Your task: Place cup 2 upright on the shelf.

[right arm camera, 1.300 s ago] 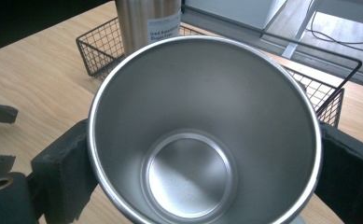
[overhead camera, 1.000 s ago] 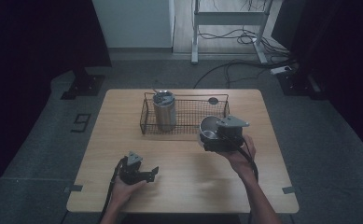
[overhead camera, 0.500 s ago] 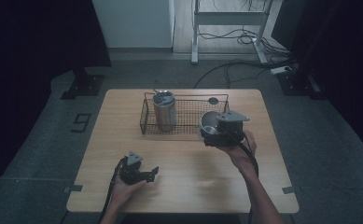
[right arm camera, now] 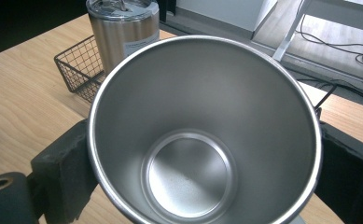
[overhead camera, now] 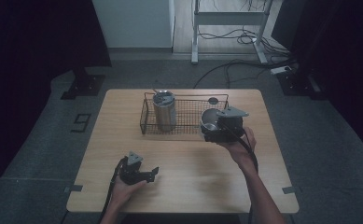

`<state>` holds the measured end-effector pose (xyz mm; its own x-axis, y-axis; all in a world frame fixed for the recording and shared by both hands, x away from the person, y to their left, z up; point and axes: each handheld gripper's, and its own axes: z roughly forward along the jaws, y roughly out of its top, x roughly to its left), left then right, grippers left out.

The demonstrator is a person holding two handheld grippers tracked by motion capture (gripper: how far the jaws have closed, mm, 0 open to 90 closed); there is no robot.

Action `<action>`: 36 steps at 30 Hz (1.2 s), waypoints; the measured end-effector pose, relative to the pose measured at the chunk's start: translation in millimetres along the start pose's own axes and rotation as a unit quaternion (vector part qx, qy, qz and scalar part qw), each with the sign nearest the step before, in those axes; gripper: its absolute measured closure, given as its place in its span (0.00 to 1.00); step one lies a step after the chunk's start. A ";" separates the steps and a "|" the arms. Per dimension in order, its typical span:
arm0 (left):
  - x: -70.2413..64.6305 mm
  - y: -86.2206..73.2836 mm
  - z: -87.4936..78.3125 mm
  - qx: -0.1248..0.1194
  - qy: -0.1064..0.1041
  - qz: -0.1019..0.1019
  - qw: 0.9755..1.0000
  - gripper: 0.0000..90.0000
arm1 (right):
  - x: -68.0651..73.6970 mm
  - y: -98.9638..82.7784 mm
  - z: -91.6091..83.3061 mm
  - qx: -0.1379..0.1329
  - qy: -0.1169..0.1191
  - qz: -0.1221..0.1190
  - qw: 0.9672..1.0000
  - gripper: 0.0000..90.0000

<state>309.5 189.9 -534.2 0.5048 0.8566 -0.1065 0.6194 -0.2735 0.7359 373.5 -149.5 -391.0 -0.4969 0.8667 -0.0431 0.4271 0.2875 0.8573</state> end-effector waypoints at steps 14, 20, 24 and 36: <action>0.1 -0.4 1.4 0.007 0.000 0.001 1.000 0.11 | -8.8 4.3 8.8 0.009 -0.002 0.001 1.000 0.07; 0.4 -0.5 1.7 0.008 0.000 0.000 1.000 0.11 | -12.1 7.2 11.5 0.010 -0.004 0.003 1.000 0.07; 0.5 -0.4 1.4 0.007 0.001 -0.001 1.000 0.12 | -15.1 10.0 13.6 0.013 -0.005 0.006 1.000 0.07; 0.9 -1.0 2.3 0.007 0.004 -0.005 1.000 0.14 | -25.2 20.8 23.8 0.018 -0.011 0.006 1.000 0.07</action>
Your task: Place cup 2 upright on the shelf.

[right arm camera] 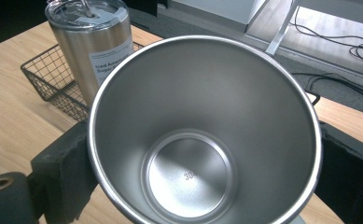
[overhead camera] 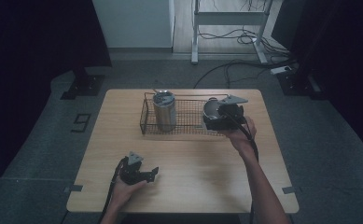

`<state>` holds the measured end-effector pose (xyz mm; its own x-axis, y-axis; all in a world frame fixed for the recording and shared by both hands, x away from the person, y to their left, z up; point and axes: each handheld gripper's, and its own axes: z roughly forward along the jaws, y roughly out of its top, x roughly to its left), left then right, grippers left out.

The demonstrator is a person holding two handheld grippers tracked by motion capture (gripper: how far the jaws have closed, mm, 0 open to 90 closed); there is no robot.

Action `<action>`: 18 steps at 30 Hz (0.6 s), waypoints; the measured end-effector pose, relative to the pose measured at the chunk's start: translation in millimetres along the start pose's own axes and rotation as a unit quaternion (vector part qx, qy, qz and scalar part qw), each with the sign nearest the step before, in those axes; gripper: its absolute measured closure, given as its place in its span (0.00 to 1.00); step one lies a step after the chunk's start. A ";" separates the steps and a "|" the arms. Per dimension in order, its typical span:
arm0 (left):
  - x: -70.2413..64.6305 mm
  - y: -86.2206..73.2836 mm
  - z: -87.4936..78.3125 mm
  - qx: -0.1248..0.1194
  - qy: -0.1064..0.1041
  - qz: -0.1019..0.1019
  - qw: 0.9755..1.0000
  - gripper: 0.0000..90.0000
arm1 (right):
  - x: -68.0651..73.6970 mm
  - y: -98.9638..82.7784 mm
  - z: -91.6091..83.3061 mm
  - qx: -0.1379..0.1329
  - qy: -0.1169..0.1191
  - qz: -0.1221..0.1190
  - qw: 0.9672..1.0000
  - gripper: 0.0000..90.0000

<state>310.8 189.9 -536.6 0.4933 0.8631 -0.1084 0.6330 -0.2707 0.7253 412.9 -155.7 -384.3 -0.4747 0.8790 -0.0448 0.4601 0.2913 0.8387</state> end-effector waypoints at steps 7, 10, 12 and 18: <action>0.5 0.2 -1.1 -0.002 -0.001 -0.002 1.000 0.14 | -4.4 5.8 6.7 0.004 -0.003 0.004 1.000 0.07; 0.7 0.1 -1.0 -0.001 -0.001 -0.001 1.000 0.14 | -4.6 7.8 9.9 0.008 -0.010 -0.001 1.000 0.07; 0.7 0.1 -1.1 -0.001 -0.002 -0.001 1.000 0.14 | -5.1 8.9 12.9 0.013 -0.011 -0.002 1.000 0.07; 0.6 0.1 -1.2 -0.002 -0.002 -0.001 1.000 0.14 | -6.5 10.0 18.4 0.014 -0.010 -0.004 1.000 0.07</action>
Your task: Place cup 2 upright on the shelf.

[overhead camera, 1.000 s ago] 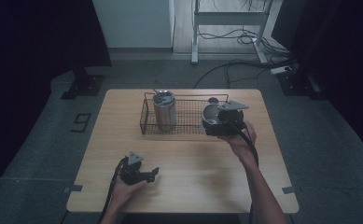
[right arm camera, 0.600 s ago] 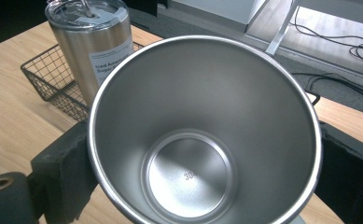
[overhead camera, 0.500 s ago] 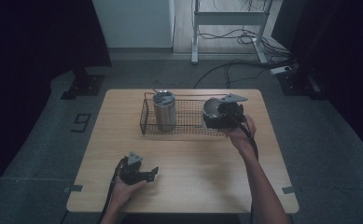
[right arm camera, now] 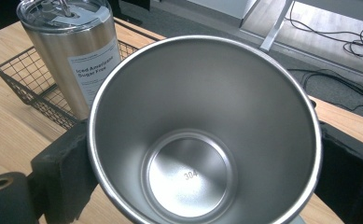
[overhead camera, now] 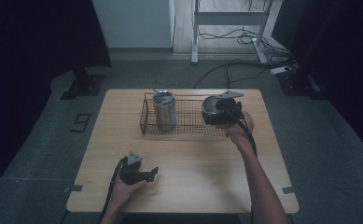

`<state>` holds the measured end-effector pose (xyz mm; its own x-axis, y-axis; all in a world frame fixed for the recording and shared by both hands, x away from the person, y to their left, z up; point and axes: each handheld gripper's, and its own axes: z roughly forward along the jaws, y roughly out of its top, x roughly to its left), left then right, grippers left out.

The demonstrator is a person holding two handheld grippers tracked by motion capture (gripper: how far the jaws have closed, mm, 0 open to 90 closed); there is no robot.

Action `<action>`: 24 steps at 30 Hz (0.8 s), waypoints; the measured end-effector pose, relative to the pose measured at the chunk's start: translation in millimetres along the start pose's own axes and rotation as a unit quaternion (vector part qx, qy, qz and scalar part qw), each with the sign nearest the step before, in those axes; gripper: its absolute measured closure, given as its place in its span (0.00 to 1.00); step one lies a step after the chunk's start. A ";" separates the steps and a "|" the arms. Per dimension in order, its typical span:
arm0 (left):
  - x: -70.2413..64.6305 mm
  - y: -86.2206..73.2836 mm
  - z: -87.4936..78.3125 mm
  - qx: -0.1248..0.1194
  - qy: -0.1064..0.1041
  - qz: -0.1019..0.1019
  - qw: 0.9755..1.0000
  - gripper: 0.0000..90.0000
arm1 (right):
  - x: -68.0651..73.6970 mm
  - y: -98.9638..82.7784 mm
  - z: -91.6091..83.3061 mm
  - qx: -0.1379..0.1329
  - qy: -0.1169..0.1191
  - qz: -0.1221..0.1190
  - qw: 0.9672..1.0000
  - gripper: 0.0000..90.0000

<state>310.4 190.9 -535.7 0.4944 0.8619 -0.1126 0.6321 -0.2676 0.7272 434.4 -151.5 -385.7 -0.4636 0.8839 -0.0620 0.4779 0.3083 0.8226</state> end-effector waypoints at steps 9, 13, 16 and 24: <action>0.4 -0.3 0.5 0.001 0.001 -0.001 1.000 0.14 | -2.9 0.5 12.4 0.003 0.002 0.001 1.000 0.07; 0.5 -0.4 0.5 0.001 0.000 -0.001 1.000 0.14 | -6.2 1.5 16.5 0.005 -0.003 0.008 1.000 0.07; 0.6 -0.4 0.7 0.001 0.001 -0.001 1.000 0.14 | -8.4 3.4 18.0 0.003 -0.004 0.015 1.000 0.07; 0.8 -0.9 1.4 0.002 0.000 -0.001 1.000 0.14 | -15.2 11.2 22.3 0.002 -0.006 0.017 1.000 0.07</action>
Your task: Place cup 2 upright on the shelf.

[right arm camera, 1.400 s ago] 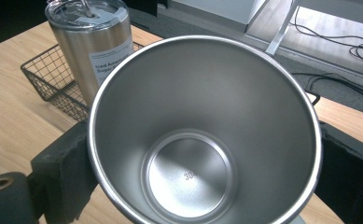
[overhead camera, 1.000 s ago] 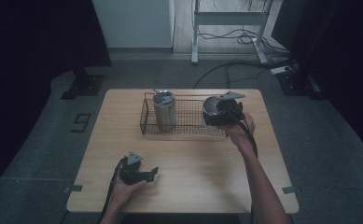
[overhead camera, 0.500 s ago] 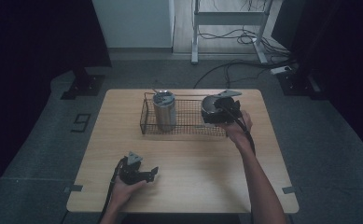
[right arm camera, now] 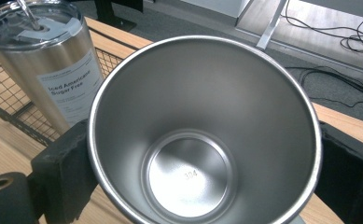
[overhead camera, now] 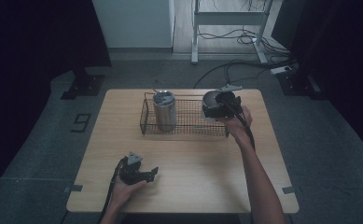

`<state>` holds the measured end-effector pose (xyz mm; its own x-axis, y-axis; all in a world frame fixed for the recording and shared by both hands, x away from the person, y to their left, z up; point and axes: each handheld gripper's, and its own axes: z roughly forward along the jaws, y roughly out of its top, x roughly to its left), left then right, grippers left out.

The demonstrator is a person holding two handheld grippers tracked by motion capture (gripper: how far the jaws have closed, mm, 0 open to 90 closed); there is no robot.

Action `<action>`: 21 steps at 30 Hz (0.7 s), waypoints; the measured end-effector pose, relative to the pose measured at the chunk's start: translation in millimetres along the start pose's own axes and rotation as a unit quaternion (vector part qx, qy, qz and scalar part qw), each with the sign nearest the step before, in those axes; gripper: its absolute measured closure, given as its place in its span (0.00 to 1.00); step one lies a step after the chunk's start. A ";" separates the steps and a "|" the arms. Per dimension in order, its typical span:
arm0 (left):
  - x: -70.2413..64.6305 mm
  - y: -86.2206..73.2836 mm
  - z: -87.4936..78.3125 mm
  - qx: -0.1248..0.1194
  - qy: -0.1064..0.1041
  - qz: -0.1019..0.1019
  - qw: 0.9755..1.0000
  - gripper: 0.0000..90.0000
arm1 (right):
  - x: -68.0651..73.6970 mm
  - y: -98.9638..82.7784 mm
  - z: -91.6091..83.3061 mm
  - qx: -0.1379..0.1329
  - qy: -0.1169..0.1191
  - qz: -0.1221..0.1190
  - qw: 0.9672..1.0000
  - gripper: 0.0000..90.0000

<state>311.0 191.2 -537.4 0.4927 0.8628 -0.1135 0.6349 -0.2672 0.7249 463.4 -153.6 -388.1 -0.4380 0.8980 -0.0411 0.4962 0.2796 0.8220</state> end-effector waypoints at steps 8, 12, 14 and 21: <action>0.3 -0.3 0.3 0.001 0.001 0.001 1.000 0.14 | -6.6 4.4 9.0 0.006 -0.003 0.000 1.000 0.07; 0.5 -0.5 0.6 0.002 0.000 0.001 1.000 0.14 | -10.0 6.1 14.3 0.010 -0.006 0.000 1.000 0.07; 0.4 -0.6 0.8 0.002 -0.001 0.002 1.000 0.14 | -11.8 6.5 16.9 0.009 -0.005 0.004 1.000 0.07; 0.3 -1.0 1.6 0.004 0.000 0.001 1.000 0.14 | -15.7 6.1 30.8 0.019 -0.004 0.008 1.000 0.07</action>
<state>311.5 191.0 -539.2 0.4939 0.8623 -0.1121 0.6384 -0.2721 0.7200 496.4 -155.5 -400.0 -0.4239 0.9051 -0.0327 0.5307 0.2775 0.8008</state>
